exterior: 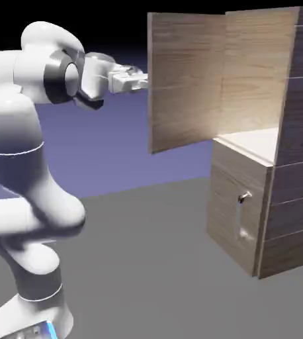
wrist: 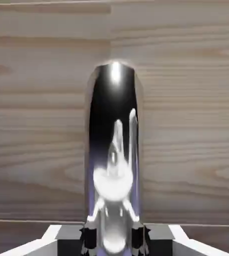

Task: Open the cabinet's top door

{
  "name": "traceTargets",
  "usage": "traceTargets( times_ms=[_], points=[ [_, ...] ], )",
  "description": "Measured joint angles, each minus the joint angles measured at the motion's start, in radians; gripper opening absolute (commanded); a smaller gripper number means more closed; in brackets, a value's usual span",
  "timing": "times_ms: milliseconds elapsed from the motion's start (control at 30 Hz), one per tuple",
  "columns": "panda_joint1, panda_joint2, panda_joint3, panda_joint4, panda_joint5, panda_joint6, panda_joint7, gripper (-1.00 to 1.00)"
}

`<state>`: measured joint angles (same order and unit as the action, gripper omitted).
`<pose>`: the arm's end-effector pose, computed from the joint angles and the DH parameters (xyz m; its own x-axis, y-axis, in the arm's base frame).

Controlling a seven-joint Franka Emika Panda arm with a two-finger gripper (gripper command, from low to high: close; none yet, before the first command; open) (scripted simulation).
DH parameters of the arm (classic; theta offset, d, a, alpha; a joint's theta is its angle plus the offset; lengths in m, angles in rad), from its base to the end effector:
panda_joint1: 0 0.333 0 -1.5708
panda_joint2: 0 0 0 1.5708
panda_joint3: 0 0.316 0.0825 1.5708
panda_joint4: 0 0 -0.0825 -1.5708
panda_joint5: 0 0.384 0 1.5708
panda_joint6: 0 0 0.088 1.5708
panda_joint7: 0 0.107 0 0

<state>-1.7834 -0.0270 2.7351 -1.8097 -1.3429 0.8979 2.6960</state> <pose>0.3840 0.3114 0.5971 -0.6856 -0.1730 0.7071 -0.6856 -0.1730 -0.7071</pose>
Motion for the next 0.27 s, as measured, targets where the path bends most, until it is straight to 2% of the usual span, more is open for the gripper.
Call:
traceTargets(
  times_ms=[233, 267],
  points=[
    [-0.035, -0.217, -0.015, 0.254, 0.085, -0.112, -0.045, -1.00],
    [-0.038, -0.233, -0.017, 0.274, 0.090, -0.120, -0.049, 1.00]
  ],
)
